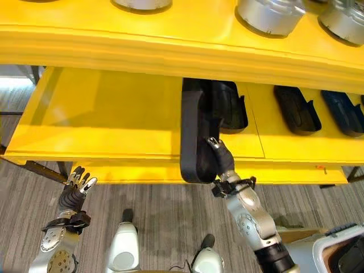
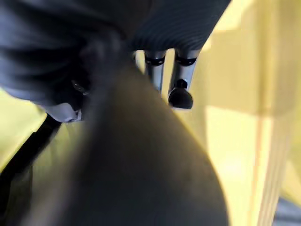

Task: Move parts from the plastic box to the shelf.

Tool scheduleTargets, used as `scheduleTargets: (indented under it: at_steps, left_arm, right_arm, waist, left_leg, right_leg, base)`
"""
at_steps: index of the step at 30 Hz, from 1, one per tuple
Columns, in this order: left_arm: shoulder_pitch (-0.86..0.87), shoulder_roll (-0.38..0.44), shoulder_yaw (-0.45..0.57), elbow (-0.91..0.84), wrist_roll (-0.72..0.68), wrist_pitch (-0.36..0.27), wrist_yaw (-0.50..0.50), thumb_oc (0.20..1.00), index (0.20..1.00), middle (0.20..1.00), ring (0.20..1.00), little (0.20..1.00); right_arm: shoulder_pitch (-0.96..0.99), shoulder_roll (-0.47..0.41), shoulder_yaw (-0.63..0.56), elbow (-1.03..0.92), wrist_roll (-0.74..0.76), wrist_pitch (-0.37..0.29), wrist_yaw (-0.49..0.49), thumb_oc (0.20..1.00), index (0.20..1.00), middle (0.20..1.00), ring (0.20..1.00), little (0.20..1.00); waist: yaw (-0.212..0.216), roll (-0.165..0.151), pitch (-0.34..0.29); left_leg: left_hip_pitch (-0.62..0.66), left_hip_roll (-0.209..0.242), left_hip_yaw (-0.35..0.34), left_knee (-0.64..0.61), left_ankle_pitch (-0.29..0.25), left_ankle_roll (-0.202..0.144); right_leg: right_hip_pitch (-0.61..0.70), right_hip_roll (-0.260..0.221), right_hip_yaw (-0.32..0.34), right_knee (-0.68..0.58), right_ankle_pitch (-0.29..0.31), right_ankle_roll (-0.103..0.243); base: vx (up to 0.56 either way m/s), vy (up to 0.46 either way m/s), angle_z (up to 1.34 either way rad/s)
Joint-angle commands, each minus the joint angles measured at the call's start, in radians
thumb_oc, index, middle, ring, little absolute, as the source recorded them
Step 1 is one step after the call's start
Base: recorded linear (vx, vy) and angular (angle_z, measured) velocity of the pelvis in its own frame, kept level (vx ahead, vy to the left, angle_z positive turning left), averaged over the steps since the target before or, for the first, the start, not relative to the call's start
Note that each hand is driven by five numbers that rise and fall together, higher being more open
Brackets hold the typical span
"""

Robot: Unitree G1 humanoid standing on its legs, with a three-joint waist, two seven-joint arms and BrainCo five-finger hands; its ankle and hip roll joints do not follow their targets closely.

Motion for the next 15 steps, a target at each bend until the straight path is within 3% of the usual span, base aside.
scheduleTargets:
  at_steps: [1, 8, 13, 15]
  left_arm:
    - [0.003, 0.076, -0.010, -0.078, -0.034, -0.047, -0.012, 1.000, 1.000, 1.000, 1.000, 1.000]
    - [-0.016, 0.128, -0.014, -0.097, -0.055, -0.065, 0.014, 1.000, 1.000, 1.000, 1.000, 1.000]
    - [-0.027, 0.166, -0.037, -0.100, -0.083, -0.066, 0.017, 1.000, 1.000, 1.000, 1.000, 1.000]
    - [-0.024, 0.177, -0.044, -0.098, -0.088, -0.063, 0.018, 1.000, 1.000, 1.000, 1.000, 1.000]
  right_arm:
    - [-0.115, 0.005, -0.005, 0.017, 0.040, -0.055, 0.002, 0.200, 0.200, 0.200, 0.200, 0.200]
    - [-0.357, -0.009, 0.051, 0.172, 0.002, -0.056, -0.088, 0.200, 0.200, 0.200, 0.200, 0.200]
    - [-0.441, -0.039, -0.046, 0.252, -0.028, -0.088, -0.201, 0.200, 0.200, 0.200, 0.200, 0.200]
    - [-0.469, -0.054, -0.084, 0.284, -0.047, -0.095, -0.244, 0.200, 0.200, 0.200, 0.200, 0.200]
  waist:
    - [0.035, 0.000, -0.037]
    - [0.131, 0.014, -0.011]
    - [0.171, 0.032, 0.016]
    - [0.182, 0.038, 0.021]
  left_leg:
    - [0.102, 0.029, 0.011, -0.090, 0.008, -0.012]
    - [0.041, 0.007, -0.050, -0.069, 0.011, -0.015]
    - [-0.031, -0.021, -0.094, -0.049, 0.023, -0.011]
    - [-0.045, -0.022, -0.105, -0.036, -0.001, -0.014]
  right_leg:
    - [-0.028, -0.108, 0.018, 0.137, -0.037, 0.028]
    - [-0.013, -0.123, -0.046, 0.152, -0.047, 0.026]
    - [-0.011, -0.127, -0.094, 0.148, -0.048, 0.025]
    - [-0.015, -0.124, -0.096, 0.161, -0.070, 0.033]
  base:
    - [0.00, -0.038, 0.18]
    - [-0.01, -0.024, 0.27]
    - [0.00, -0.020, 0.37]
    - [0.04, -0.014, 0.34]
